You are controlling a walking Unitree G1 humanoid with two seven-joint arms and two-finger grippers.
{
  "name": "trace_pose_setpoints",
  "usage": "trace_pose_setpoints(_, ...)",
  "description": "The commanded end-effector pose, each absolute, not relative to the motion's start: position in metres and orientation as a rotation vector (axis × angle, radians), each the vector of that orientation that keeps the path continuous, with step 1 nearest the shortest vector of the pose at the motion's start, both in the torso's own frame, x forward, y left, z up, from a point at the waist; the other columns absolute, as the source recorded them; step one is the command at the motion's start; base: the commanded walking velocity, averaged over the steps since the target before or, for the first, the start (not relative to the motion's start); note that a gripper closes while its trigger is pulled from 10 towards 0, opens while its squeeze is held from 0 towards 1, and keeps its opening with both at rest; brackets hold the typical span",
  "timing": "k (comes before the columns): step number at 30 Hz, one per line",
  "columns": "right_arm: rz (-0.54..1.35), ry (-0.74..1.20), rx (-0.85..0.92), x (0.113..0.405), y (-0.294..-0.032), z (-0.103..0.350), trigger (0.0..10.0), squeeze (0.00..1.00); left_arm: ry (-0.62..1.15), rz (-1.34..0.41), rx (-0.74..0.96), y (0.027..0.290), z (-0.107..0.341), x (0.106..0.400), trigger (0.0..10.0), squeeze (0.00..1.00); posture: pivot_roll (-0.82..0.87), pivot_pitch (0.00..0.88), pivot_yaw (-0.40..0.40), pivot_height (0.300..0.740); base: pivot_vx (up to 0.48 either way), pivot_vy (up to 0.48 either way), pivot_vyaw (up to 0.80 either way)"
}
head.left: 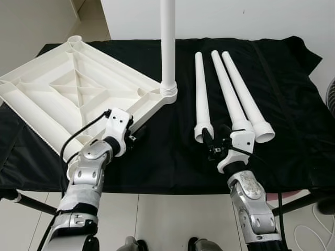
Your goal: Building children table
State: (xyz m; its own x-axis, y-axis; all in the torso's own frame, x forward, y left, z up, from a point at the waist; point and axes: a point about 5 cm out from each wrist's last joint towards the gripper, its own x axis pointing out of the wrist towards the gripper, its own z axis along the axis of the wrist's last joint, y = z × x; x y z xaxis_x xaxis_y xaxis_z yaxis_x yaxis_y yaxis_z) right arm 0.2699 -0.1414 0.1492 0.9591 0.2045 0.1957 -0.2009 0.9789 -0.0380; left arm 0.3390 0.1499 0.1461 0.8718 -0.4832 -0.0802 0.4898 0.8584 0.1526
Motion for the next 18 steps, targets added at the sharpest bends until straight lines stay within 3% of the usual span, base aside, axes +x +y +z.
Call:
trace_pose_setpoints(1, 0.210, -0.193, -0.016, 0.270, -0.140, 0.146, 10.0, 0.00, 0.011, -0.574, 0.179, 0.160, 0.152, 0.334, 10.0, 0.00, -0.14, 0.110, 0.099, 0.740, 0.000, 0.000, 0.00)
trace_pose_setpoints(6, 0.212, -0.197, -0.016, 0.271, -0.139, 0.146, 10.0, 0.00, -0.004, -0.591, 0.172, 0.170, 0.159, 0.333, 10.0, 0.00, -0.14, 0.110, 0.099, 0.740, 0.000, 0.000, 0.00)
trace_pose_setpoints(8, 0.213, -0.205, -0.015, 0.273, -0.138, 0.147, 10.0, 0.00, -0.015, -0.518, 0.212, 0.195, 0.170, 0.337, 10.0, 0.00, -0.13, 0.103, 0.094, 0.740, 0.000, 0.000, 0.00)
trace_pose_setpoints(11, 0.213, -0.207, -0.015, 0.273, -0.138, 0.148, 10.0, 0.00, -0.016, -0.498, 0.223, 0.201, 0.173, 0.338, 10.0, 0.00, -0.13, 0.103, 0.094, 0.740, 0.000, 0.000, 0.00)
trace_pose_setpoints(14, 0.211, -0.213, -0.016, 0.274, -0.138, 0.148, 10.0, 0.00, 0.007, -0.406, 0.344, 0.226, 0.177, 0.340, 10.0, 0.00, -0.13, 0.095, 0.092, 0.740, 0.000, 0.000, 0.00)
trace_pose_setpoints(16, 0.211, -0.213, -0.016, 0.274, -0.138, 0.148, 10.0, 0.00, 0.007, -0.406, 0.344, 0.226, 0.177, 0.340, 10.0, 0.00, -0.13, 0.095, 0.092, 0.740, 0.000, 0.000, 0.00)
trace_pose_setpoints(18, 0.211, -0.215, -0.017, 0.275, -0.139, 0.149, 10.0, 0.00, 0.048, -0.340, 0.468, 0.245, 0.179, 0.338, 10.0, 0.00, -0.13, 0.092, 0.087, 0.740, 0.000, 0.000, 0.00)
